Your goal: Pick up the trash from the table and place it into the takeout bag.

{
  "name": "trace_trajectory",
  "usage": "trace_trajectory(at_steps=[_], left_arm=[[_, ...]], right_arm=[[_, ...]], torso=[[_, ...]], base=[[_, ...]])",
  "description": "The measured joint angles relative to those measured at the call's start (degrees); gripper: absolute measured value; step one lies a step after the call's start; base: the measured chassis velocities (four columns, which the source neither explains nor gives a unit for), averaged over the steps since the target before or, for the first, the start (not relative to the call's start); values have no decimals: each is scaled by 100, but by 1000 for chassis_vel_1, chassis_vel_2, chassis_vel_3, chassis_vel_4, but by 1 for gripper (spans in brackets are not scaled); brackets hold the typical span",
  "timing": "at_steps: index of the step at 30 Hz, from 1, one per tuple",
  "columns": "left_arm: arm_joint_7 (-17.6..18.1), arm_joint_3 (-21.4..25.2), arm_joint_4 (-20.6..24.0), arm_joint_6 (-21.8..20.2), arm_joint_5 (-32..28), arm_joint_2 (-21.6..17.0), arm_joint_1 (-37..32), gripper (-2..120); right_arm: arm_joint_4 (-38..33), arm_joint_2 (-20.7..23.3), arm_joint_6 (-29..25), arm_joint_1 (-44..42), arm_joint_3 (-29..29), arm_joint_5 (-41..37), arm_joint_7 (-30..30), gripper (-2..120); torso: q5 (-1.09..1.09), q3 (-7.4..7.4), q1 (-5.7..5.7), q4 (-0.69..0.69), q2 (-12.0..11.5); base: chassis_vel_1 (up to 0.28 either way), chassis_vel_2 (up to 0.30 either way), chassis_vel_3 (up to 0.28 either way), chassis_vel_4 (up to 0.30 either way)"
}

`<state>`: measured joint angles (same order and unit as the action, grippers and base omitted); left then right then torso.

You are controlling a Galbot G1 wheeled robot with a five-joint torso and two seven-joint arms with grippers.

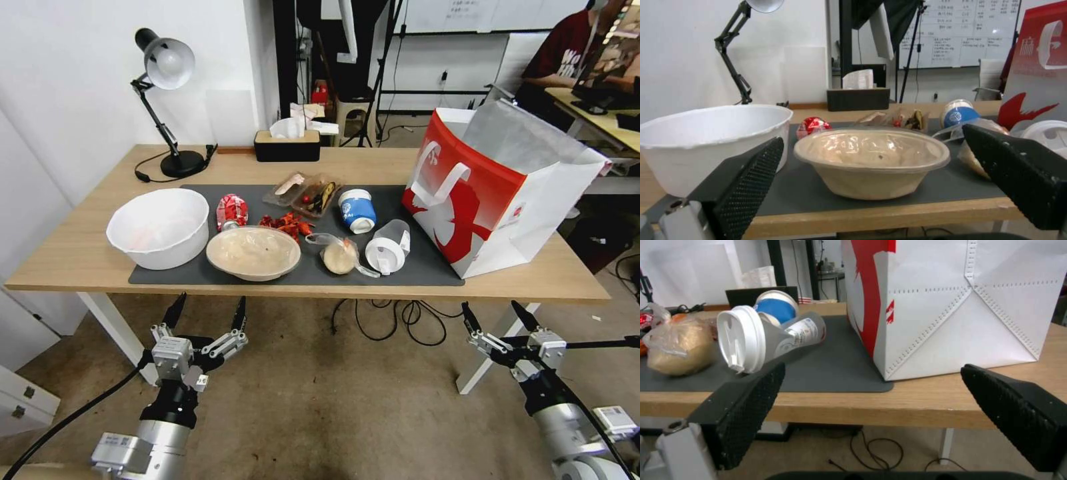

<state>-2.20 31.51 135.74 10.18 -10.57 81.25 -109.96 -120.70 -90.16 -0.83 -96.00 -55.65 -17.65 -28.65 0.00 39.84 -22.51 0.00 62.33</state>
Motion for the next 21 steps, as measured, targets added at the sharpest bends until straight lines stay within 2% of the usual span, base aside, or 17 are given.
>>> trace_trajectory(at_steps=[21], left_arm=[[2,0,-8,-8,0,-1,19,100]], right_arm=[[-3,13,16,0,12,-1,0,100]], torso=[[0,0,0,0,0]], base=[[0,0,0,0]])
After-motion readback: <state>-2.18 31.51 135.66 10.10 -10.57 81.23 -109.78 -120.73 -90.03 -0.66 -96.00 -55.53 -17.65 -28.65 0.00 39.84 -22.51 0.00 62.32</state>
